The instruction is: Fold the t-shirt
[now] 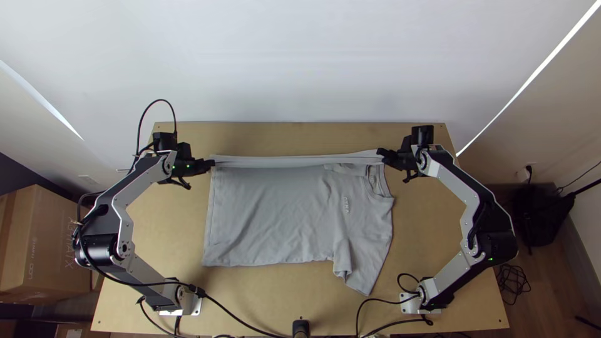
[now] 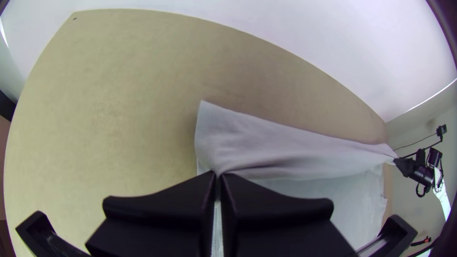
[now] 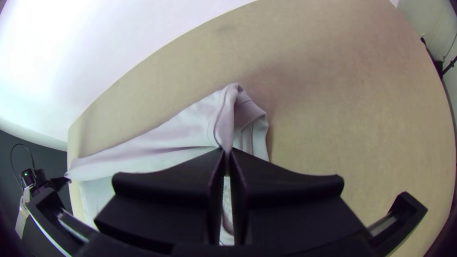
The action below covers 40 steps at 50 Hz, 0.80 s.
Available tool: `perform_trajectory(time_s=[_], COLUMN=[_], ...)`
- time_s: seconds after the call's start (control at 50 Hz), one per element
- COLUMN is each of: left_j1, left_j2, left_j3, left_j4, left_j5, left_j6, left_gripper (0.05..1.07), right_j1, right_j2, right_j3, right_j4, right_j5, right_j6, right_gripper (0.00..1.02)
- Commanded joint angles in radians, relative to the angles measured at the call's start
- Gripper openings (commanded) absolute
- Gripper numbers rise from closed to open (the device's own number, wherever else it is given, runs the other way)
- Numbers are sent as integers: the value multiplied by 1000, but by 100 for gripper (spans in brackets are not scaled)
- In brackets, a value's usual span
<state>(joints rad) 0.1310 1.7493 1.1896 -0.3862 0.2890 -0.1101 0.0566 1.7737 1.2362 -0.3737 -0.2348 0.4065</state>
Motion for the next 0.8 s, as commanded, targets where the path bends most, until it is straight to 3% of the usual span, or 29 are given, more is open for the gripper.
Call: perform_trajectory(time_s=[0.0, 0.2, 0.26, 0.3, 0.4, 0.52, 0.6, 0.78], left_j1=[1, -11, -11, -11, -11, 5, 12, 25], left_j2=[-42, -59, -59, -59, -74, -142, -200, -359], left_j3=[-58, -122, -127, -130, -119, -131, -143, -136], left_j4=[26, 67, 67, 64, 13, 15, 15, -51], left_j5=[1, -27, -37, -39, -39, -37, -37, -36], left_j6=[-25, -37, -36, -33, -11, -13, -14, -37], left_gripper=[8, 8, 14, 34, 102, 103, 103, 103], right_j1=[-17, -15, -18, -20, -37, -70, -104, -184], right_j2=[-31, -23, -14, -19, -63, -158, -247, -470], right_j3=[-67, -135, -142, -150, -192, -228, -248, -267], right_j4=[32, 75, 68, 59, 56, 42, 10, -146], right_j5=[17, 17, 17, 17, 17, 0, -44, -104], right_j6=[-14, -6, 5, 11, 17, 17, 17, 5], right_gripper=[2, 3, 16, 27, 53, 71, 80, 83])
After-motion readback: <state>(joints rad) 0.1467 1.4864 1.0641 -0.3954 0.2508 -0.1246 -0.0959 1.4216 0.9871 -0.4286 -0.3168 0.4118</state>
